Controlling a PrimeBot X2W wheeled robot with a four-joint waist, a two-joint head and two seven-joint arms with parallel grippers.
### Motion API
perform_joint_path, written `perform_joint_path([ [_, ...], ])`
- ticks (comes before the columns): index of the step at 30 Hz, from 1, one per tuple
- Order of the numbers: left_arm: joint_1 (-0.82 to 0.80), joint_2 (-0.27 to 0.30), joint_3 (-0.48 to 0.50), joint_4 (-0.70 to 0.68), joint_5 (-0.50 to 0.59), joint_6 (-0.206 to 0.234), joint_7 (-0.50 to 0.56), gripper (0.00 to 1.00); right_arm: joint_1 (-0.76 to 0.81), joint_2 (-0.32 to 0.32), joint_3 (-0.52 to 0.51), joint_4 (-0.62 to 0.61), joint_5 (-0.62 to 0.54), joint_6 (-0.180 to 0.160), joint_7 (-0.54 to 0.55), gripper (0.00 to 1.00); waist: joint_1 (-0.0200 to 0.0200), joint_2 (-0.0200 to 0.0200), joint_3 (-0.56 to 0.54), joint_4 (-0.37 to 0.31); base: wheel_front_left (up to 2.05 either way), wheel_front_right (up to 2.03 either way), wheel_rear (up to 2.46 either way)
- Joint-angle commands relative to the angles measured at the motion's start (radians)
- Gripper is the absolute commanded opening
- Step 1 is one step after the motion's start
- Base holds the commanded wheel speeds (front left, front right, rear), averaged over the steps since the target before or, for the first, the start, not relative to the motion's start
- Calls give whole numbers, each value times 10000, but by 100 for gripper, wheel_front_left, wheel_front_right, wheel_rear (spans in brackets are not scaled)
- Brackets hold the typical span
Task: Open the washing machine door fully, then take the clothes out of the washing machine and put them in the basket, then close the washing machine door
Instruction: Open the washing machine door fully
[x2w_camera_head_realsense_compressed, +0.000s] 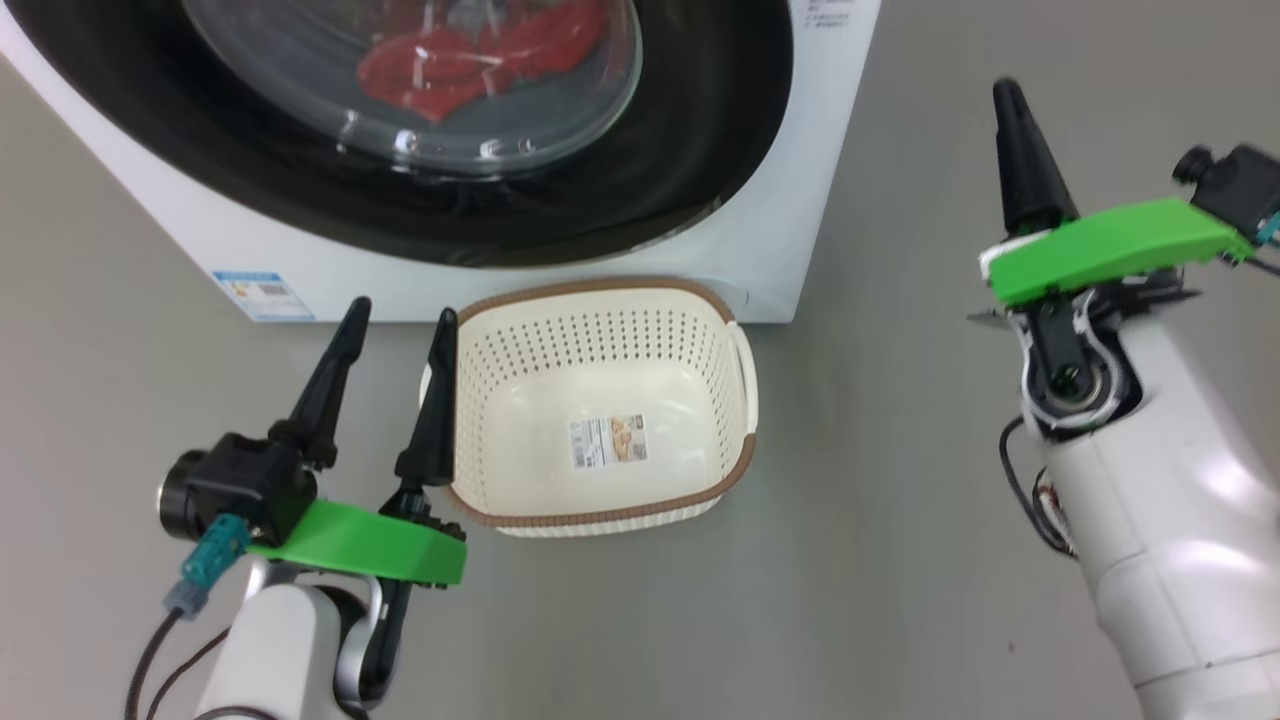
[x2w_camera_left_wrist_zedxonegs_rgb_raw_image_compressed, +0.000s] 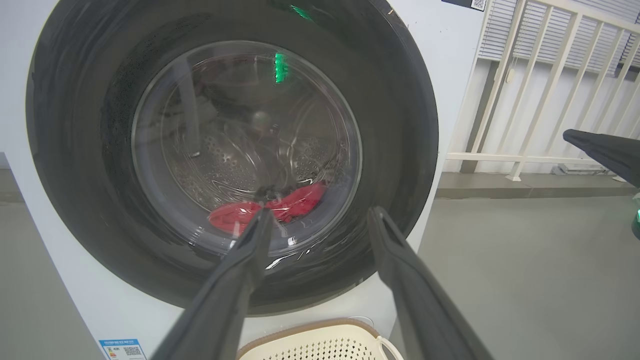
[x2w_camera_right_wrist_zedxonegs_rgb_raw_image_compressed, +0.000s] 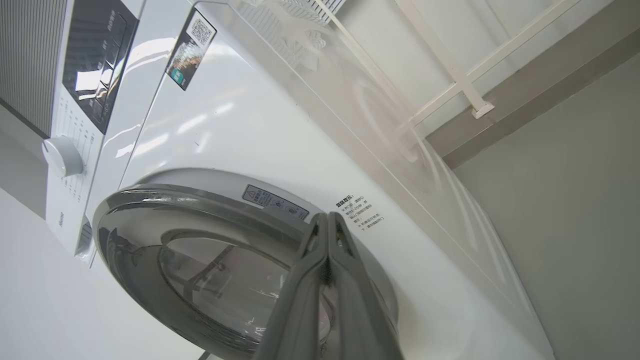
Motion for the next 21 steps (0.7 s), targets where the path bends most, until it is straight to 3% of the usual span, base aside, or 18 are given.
perform_joint_path([
  [1, -306, 248, 201, -320, -219, -53, -78, 100, -363, 3, 142, -334, 467, 6, 276, 0, 0, 0, 473, 290, 0, 0, 0],
  [4, -366, 248, 109, -358, -294, -58, -78, 100, -569, -122, 85, -421, 1157, 6, 787, 0, 0, 0, 653, 407, 0, 0, 0],
  [12, -663, 248, -48, -441, -274, -76, -78, 100, -1576, -550, -259, -394, 3612, 6, 3472, 0, 0, 0, 1300, 759, 0, 0, 0],
  [21, -912, 248, -182, -505, -328, -99, -78, 100, -2721, -939, -474, 231, 5046, 6, 5757, 0, 0, 0, 1866, 1068, 0, 0, 0],
])
